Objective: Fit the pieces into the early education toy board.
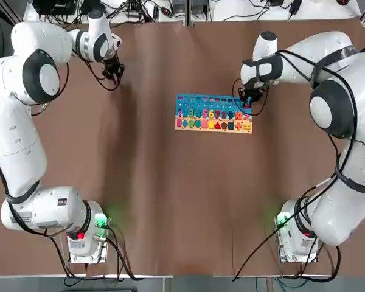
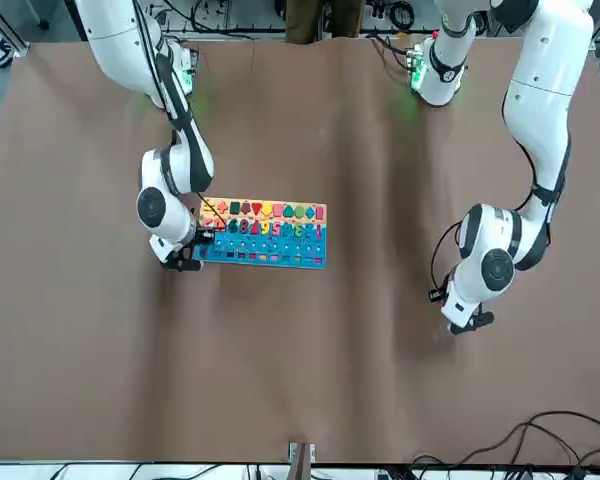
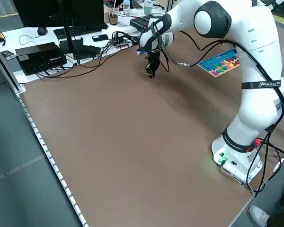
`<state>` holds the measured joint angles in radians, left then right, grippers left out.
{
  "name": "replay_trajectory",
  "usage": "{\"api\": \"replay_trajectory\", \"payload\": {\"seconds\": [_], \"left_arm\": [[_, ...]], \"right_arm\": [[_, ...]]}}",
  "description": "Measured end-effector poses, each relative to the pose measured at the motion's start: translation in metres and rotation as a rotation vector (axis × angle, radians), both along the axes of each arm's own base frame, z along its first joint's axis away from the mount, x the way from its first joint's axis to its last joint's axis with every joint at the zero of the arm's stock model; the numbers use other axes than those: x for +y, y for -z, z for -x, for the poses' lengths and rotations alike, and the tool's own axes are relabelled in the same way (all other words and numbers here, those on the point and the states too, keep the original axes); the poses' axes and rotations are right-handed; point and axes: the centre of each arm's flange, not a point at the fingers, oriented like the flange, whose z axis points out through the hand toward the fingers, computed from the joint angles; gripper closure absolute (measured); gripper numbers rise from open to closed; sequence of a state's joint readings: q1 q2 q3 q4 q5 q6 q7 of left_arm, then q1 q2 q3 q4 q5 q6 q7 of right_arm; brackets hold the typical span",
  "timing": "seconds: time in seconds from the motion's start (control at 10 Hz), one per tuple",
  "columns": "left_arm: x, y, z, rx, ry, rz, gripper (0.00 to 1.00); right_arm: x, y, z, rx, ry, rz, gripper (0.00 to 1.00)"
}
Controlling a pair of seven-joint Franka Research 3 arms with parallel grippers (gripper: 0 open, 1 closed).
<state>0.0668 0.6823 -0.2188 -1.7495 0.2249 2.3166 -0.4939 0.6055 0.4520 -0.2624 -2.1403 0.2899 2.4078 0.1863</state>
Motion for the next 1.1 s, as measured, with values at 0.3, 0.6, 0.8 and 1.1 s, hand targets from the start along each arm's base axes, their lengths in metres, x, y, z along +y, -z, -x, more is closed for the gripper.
{"api": "replay_trajectory", "payload": {"seconds": [0.3,0.6,0.8,1.1], "left_arm": [[0.002,-0.002,-0.002,-0.004,-0.001,0.001,0.75],[0.005,-0.002,-0.002,-0.005,-0.002,0.001,0.86],[0.004,-0.005,-0.004,-0.011,0.004,0.003,0.87],[-0.040,-0.044,0.004,-0.046,0.083,0.034,0.87]], "right_arm": [[-0.001,0.004,0.004,0.010,-0.001,0.003,0.43],[-0.001,0.004,0.004,0.009,-0.001,0.003,0.32],[-0.001,-0.005,0.000,0.000,0.002,-0.004,0.28],[-0.015,-0.078,-0.037,0.029,0.037,-0.052,0.01]]}}
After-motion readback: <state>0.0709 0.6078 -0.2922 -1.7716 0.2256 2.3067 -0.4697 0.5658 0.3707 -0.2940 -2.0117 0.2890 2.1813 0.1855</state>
